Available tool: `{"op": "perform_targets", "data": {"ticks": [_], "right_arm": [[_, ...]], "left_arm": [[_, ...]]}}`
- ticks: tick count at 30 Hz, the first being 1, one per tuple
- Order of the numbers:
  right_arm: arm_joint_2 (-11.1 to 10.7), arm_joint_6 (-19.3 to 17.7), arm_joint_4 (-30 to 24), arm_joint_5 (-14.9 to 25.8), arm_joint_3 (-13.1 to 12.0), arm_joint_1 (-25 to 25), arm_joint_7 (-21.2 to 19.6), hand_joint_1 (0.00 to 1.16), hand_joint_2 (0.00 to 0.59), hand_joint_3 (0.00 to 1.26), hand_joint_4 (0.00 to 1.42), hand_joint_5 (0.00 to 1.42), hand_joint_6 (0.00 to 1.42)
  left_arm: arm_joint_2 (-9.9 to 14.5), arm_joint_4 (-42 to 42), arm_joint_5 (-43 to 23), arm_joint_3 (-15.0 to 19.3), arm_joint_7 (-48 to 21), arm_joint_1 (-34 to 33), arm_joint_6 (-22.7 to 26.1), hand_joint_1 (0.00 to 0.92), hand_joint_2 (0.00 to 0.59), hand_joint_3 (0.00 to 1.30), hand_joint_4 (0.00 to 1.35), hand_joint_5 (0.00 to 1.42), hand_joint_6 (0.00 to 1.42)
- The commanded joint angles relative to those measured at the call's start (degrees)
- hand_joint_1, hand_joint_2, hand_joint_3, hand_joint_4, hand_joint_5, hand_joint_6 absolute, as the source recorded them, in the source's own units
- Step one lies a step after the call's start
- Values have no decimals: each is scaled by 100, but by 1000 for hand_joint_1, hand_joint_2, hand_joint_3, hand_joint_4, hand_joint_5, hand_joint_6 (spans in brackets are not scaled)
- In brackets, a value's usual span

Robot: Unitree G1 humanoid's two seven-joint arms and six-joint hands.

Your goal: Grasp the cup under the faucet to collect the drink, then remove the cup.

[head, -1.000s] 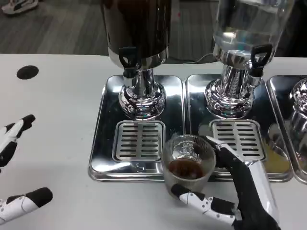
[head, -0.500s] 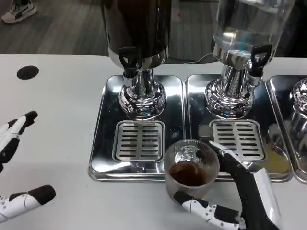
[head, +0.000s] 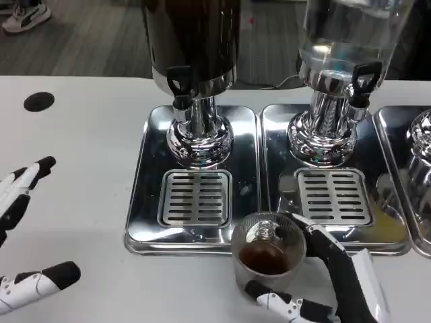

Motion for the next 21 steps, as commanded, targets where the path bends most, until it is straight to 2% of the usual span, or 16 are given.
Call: {"op": "perform_targets", "data": {"ticks": [1, 17, 21], "right_arm": [[52, -332, 77, 48, -31, -142, -159, 844, 224, 385, 403, 363, 349], [60, -528, 638, 16, -34, -263, -266, 849, 226, 391, 403, 363, 351], [56, -583, 695, 21, -33, -267, -279, 845, 224, 342, 344, 363, 351]], "left_arm": [[35, -58, 66, 71, -70, 21, 48, 0, 9, 0, 0, 0, 0], [34, -52, 52, 83, -62, 35, 39, 0, 10, 0, 0, 0, 0], [32, -53, 49, 79, -63, 31, 40, 0, 10, 0, 0, 0, 0]]}}
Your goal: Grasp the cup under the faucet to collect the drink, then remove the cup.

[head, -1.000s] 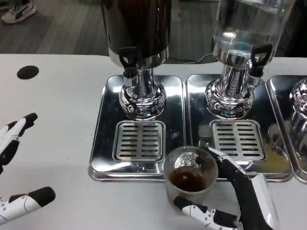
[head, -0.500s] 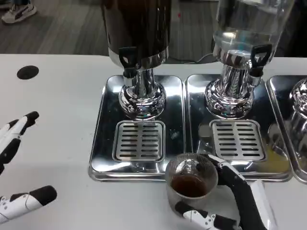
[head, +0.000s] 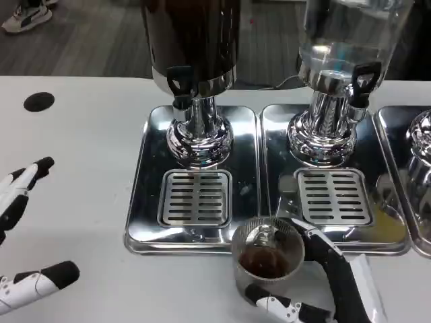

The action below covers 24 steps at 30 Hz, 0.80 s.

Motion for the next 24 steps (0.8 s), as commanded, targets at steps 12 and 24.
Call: {"op": "perform_targets", "data": {"ticks": [12, 24], "right_arm": [[-11, -267, 200, 103, 3, -113, 24, 839, 214, 139, 138, 310, 336], [-97, -311, 51, 206, -2, -127, 238, 823, 210, 67, 0, 304, 326]], "left_arm": [[37, -44, 33, 48, -73, -28, 20, 0, 10, 0, 0, 0, 0], [35, -4, 42, 23, -81, -80, 35, 0, 10, 0, 0, 0, 0]]}}
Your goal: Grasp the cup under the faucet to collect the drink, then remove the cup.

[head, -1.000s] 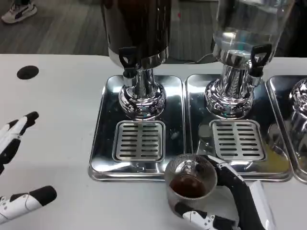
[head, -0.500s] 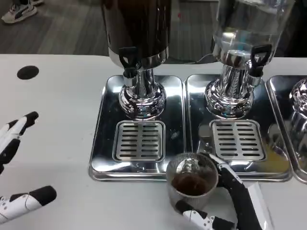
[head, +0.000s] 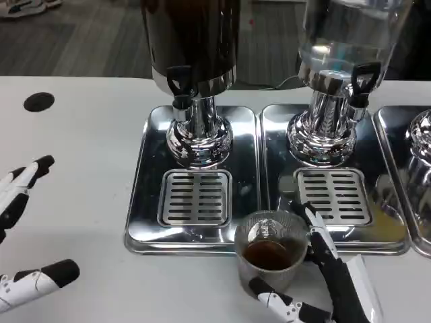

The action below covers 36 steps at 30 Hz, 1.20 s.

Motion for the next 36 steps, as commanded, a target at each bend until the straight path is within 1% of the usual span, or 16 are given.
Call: {"op": "perform_targets", "data": {"ticks": [1, 10, 15, 20, 24, 26, 28, 29, 30, 32, 34, 35, 36], "right_arm": [[-26, -136, -189, 83, -18, -4, 71, 820, 209, 63, 0, 296, 316], [-180, -132, -775, 199, -112, 376, 289, 816, 202, 53, 0, 273, 292], [-357, -303, -1193, 410, -342, 850, 385, 816, 201, 53, 0, 265, 271], [-423, -433, -1356, 630, -544, 1095, 458, 816, 201, 53, 0, 263, 268], [-516, -571, -1535, 992, -890, 1298, 554, 816, 203, 53, 0, 263, 268], [-560, -583, -1642, 1074, -1080, 1367, 607, 812, 214, 75, 2, 262, 267], [-653, -568, -1765, 1152, -1335, 1420, 669, 806, 227, 95, 31, 243, 263], [-772, -508, -1870, 1161, -1573, 1436, 705, 797, 243, 123, 75, 230, 255], [-884, -451, -1956, 1172, -1811, 1441, 737, 786, 271, 155, 125, 219, 246], [-1065, -363, -2030, 1177, -2220, 1415, 790, 757, 326, 206, 182, 187, 196], [-1143, -326, -2030, 1160, -2437, 1391, 823, 734, 372, 255, 220, 184, 163], [-1189, -299, -2032, 1109, -2556, 1382, 840, 716, 403, 280, 244, 184, 158], [-1233, -270, -2041, 992, -2675, 1384, 817, 711, 419, 314, 268, 184, 158]], "left_arm": [[32, 6, 45, 17, -66, -46, 17, 0, 10, 0, 0, 0, 0], [14, 78, 64, -73, -67, -138, 9, 0, 10, 0, 0, 0, 0], [5, 95, 76, -142, -75, -208, 25, 0, 10, 0, 0, 0, 0], [0, 124, 81, -189, -73, -266, 31, 0, 10, 0, 0, 0, 0], [-6, 182, 92, -231, -46, -324, 32, 0, 10, 0, 0, 0, 0], [1, 242, 129, -237, -12, -338, 7, 0, 10, 0, 0, 0, 0], [9, 303, 182, -240, 23, -348, -25, 0, 10, 0, 0, 0, 0], [8, 355, 266, -234, 74, -347, -54, 0, 10, 0, 0, 0, 0], [1, 403, 360, -226, 130, -344, -81, 0, 10, 0, 0, 0, 0], [-24, 482, 527, -194, 251, -327, -126, 0, 10, 0, 0, 0, 0], [-46, 520, 619, -153, 360, -301, -148, 0, 10, 0, 0, 0, 0], [-48, 531, 671, -132, 427, -284, -151, 0, 10, 0, 0, 0, 0], [-51, 534, 725, -97, 493, -261, -145, 0, 11, 0, 0, 0, 0]]}}
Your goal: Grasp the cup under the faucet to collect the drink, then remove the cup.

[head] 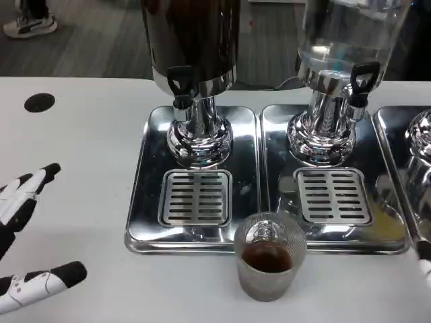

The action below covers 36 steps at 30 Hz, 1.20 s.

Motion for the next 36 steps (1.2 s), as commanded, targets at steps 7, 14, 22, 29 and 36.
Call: {"op": "perform_targets", "data": {"ticks": [7, 14, 22, 29, 36], "right_arm": [[17, 385, -475, -1955, -585, 121, -620, 705, 518, 443, 364, 230, 163], [182, 1083, -870, -3025, -214, 113, -733, 704, 562, 478, 344, 199, 121], [176, 1462, -1046, -3171, -21, 247, -828, 720, 586, 491, 314, 156, 66], [149, 1412, -880, -2888, -81, 315, -1014, 727, 586, 412, 298, 144, 45], [133, 1319, -723, -2529, -153, 412, -1164, 721, 586, 392, 277, 134, 45]], "left_arm": [[-52, -103, 653, 273, 487, 361, 177, 0, 11, 0, 0, 0, 0], [-271, -174, 953, 190, 791, 704, 181, 0, 13, 0, 0, 0, 0], [-609, -196, 990, 19, 1061, 784, 189, 0, 13, 0, 0, 0, 0], [-786, -416, 993, 51, 1174, 895, 243, 0, 17, 0, 0, 0, 0], [-1089, -800, 949, 138, 1320, 1311, 229, 0, 29, 0, 0, 0, 0]]}}
